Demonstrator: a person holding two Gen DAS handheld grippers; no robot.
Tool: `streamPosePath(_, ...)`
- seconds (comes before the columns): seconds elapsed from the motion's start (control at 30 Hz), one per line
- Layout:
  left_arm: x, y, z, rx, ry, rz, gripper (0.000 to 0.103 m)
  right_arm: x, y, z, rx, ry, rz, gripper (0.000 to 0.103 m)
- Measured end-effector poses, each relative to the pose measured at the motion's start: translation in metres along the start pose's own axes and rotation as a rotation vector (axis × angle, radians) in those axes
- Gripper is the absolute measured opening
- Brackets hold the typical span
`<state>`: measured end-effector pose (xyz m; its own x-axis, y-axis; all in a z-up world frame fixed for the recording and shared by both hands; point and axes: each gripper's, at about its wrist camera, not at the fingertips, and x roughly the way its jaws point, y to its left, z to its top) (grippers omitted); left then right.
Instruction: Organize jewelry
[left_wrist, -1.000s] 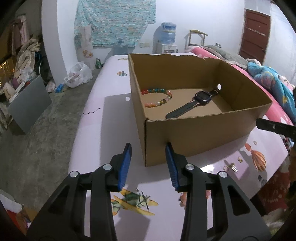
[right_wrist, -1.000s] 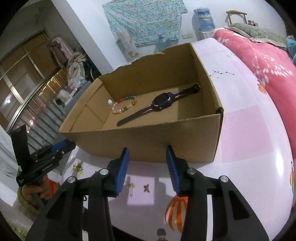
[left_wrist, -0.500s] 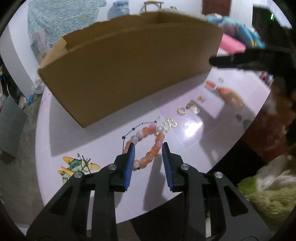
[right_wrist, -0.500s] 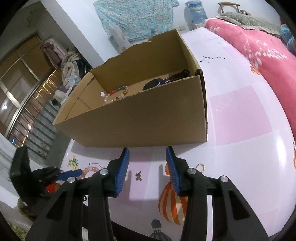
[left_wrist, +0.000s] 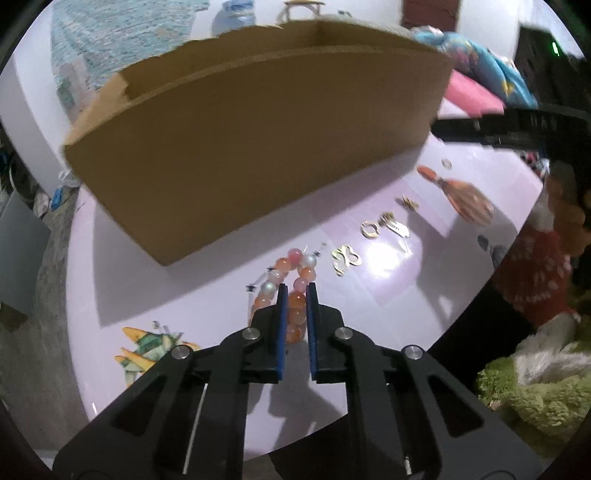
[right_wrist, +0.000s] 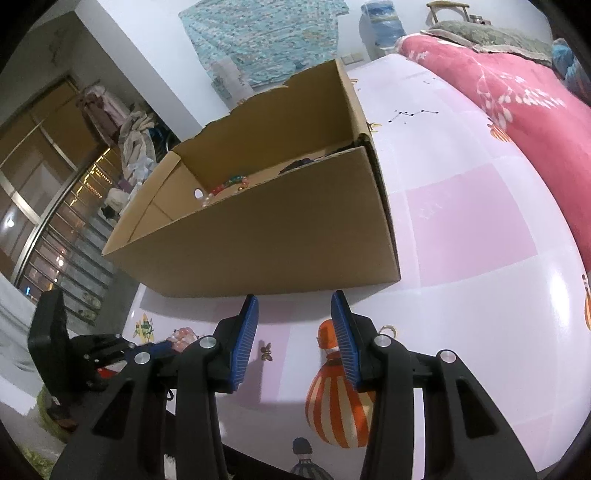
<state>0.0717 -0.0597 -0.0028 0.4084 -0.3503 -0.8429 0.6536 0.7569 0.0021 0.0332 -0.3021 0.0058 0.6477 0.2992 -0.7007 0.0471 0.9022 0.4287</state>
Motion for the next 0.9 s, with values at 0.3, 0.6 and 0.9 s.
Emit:
streamPosePath(0.3,0.002,0.033,-0.008,-0.098,0.049,0.098,0.009,-0.001,-0.002,-0.001,0.010,0.008,-0.001,0.040)
streamPosePath(0.6,-0.020,0.018,-0.008,-0.100,-0.060,0.023,0.041,-0.010,-0.004,-0.020,-0.018,0.055,-0.023,0.041)
streamPosePath(0.9,0.011,-0.015,-0.005,-0.091,0.026,0.027,0.061,0.003,0.025,-0.043,-0.153,0.100,-0.136,0.054)
